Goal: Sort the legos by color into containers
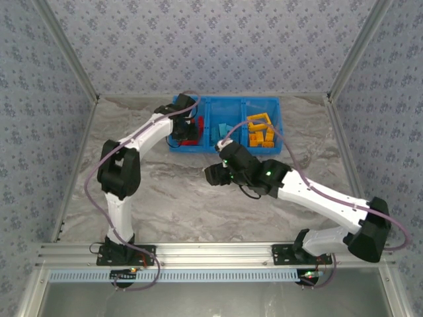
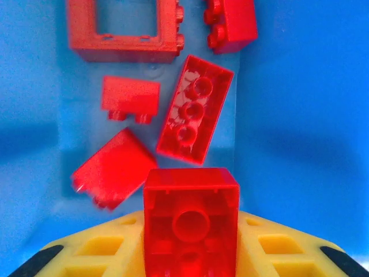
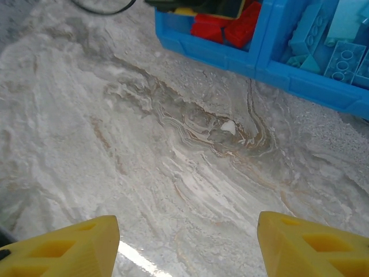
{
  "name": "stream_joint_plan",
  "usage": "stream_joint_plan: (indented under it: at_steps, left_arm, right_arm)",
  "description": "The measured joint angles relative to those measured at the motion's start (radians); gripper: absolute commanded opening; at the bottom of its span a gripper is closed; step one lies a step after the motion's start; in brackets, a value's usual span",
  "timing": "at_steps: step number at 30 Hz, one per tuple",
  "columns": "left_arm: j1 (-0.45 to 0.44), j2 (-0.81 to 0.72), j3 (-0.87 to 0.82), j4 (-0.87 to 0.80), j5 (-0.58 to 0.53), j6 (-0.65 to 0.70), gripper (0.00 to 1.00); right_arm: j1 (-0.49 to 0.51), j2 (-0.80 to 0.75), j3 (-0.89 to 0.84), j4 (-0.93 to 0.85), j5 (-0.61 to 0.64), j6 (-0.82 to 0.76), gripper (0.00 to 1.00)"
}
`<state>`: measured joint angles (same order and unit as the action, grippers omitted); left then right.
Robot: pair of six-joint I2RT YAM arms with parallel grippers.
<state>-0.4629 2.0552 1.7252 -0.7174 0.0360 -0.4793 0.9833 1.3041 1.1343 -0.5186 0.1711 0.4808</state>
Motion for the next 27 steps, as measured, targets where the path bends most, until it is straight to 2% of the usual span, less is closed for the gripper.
stream_joint_plan:
  at_steps: [5, 11, 16, 23, 27]
  left_arm:
    - [0.032, 0.087, 0.068, 0.012, 0.097, -0.002, 0.39]
    - [0.044, 0.109, 0.085, 0.037, 0.185, -0.012, 0.43]
    - [0.046, 0.109, 0.072, 0.05, 0.215, -0.028, 0.56]
    - [0.046, 0.094, 0.011, 0.08, 0.226, -0.046, 0.54]
    - [0.045, 0.015, -0.056, 0.094, 0.211, -0.062, 0.52]
  right_arm:
    - [0.014, 0.043, 0.0, 0.018, 0.027, -0.003, 0.66]
    - [0.014, 0.043, 0.0, 0.032, 0.039, -0.003, 0.67]
    - [0.011, 0.043, -0.001, 0.038, 0.043, -0.003, 0.67]
    - [0.004, 0.042, -0.005, 0.039, 0.044, -0.003, 0.66]
    - [0.001, 0.016, -0.011, 0.027, 0.071, -0.003, 0.66]
